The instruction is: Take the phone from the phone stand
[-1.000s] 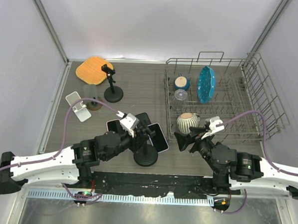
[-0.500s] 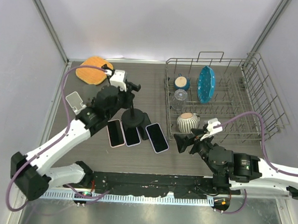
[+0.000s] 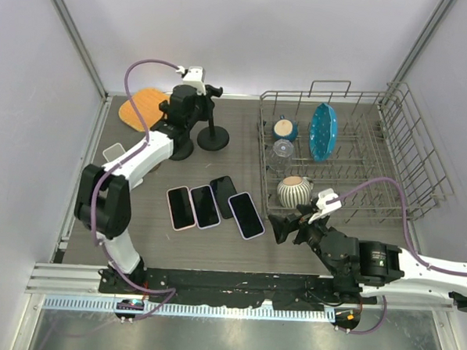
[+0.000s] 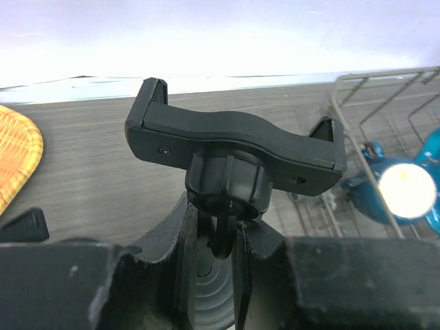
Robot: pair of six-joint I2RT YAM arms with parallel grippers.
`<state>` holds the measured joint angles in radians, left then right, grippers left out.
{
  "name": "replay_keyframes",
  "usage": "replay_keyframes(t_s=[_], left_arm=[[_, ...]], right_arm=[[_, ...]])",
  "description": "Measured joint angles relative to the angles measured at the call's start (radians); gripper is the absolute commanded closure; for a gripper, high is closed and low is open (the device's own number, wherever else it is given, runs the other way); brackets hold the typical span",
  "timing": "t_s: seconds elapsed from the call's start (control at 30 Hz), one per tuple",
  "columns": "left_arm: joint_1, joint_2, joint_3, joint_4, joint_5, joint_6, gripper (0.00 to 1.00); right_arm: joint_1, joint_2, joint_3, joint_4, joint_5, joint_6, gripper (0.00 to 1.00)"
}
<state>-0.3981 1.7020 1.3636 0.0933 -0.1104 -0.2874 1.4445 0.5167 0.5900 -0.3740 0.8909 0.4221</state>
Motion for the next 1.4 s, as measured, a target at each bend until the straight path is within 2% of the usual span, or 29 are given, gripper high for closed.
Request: replay_keyframes(t_s=[0.4, 0.5, 0.53, 0.57, 0.63, 0.7, 0.73, 1.0, 1.2, 1.4], left_arm=[[0.08, 0.304, 0.105, 0.197, 0.096, 0.021, 0.99], [0.085, 0.32, 0.107, 0.232, 0.112, 0.039, 0.87], [0.086, 0.323, 0.106, 0.24, 0.116, 0.044, 0.73], [0.086, 0.326, 0.103, 0.251, 0.122, 0.049, 0.65], [0.086, 0.326, 0.093, 0.265, 0.132, 0.062, 0.5], [0.086, 0.324, 0.072, 0.295, 0.142, 0.063, 0.43], [0.086, 0.319, 0.059, 0.306, 0.147, 0.062, 0.35], [0.086, 0.206, 0.008, 0.27, 0.157, 0.043, 0.03], [0.069, -0.013, -0.055, 0.245, 0.117, -0.018, 0.0], [-0.027, -0.249, -0.187, 0.209, 0.023, -0.105, 0.0]], right_arm=[[0.0, -0.048, -0.007, 0.013, -0.003, -0.012, 0.06], [0.0, -0.055, -0.014, 0.013, -0.003, -0.016, 0.06], [0.0, -0.055, -0.017, 0.013, -0.003, -0.017, 0.06], [0.0, -0.055, -0.019, 0.013, -0.003, -0.019, 0.06], [0.0, -0.055, -0.021, 0.014, -0.003, -0.02, 0.06], [0.0, -0.054, -0.022, 0.013, -0.003, -0.02, 0.06], [0.0, -0.054, -0.022, 0.013, -0.003, -0.02, 0.06], [0.0, -0.054, -0.014, -0.038, 0.016, -0.018, 0.06], [0.0, -0.087, 0.045, -0.122, 0.071, -0.013, 0.05], [0.0, -0.161, 0.111, -0.167, 0.142, -0.018, 0.05]])
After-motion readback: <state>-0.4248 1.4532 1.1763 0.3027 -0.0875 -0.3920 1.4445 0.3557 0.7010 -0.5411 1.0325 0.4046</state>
